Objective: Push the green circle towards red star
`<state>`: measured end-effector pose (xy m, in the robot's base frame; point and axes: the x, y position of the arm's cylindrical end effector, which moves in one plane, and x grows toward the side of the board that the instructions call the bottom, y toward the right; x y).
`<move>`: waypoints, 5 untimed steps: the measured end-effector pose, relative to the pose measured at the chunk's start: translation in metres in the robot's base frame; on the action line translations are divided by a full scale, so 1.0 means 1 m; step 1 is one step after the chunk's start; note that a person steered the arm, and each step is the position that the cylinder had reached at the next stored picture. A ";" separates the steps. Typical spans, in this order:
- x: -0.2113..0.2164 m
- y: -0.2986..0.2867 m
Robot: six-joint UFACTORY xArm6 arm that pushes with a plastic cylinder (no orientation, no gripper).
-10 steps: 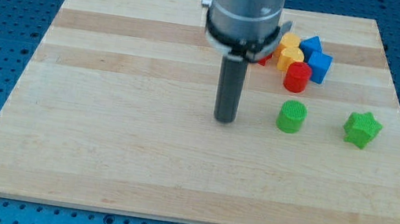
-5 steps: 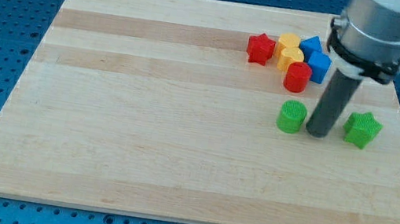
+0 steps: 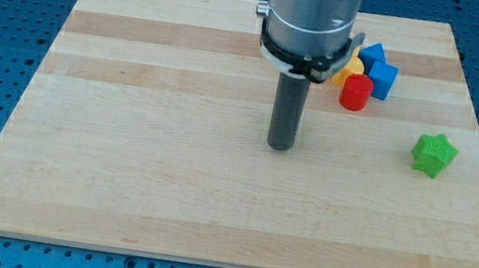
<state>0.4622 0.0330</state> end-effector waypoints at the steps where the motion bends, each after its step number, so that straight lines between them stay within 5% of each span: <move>1: -0.031 0.000; 3: -0.022 0.000; 5: -0.061 0.002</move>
